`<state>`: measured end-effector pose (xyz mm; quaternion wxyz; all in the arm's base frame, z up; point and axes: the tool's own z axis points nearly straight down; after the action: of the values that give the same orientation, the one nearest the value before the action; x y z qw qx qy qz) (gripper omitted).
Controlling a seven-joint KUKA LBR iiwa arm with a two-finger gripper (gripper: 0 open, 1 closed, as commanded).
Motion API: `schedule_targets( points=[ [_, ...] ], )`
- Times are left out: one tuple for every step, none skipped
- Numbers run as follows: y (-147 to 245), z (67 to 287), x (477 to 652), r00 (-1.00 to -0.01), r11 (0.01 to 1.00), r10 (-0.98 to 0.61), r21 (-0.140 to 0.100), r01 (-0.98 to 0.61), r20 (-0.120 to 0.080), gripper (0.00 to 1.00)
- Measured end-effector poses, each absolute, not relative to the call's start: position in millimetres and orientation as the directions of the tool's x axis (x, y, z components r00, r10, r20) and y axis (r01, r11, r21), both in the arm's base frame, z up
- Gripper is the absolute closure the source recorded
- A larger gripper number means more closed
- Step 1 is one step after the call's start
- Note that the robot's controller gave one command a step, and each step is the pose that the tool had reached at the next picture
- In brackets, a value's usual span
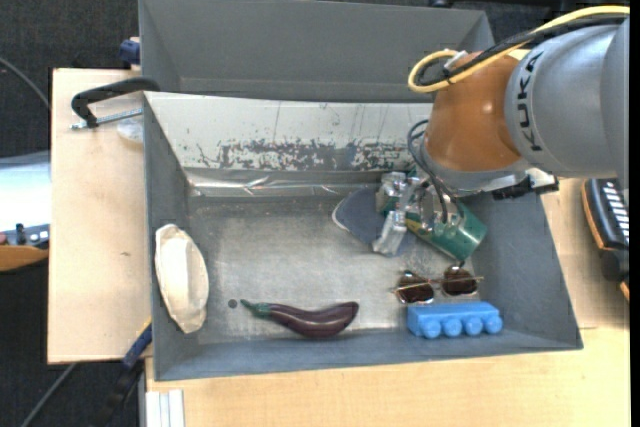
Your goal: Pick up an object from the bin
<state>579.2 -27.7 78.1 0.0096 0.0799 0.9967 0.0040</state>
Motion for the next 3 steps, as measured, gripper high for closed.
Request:
schedule_targets(
  points=[
    [-27.8,78.3,579.5,-0.987,0.987,0.16,0.01,0.159,-0.019,1.0],
    [-32.5,118.0,576.7,-0.988,0.988,0.154,0.008,0.154,-0.015,1.0],
    [-40.4,147.6,579.0,-0.987,0.987,0.161,0.01,0.161,-0.025,1.0]
  ],
)
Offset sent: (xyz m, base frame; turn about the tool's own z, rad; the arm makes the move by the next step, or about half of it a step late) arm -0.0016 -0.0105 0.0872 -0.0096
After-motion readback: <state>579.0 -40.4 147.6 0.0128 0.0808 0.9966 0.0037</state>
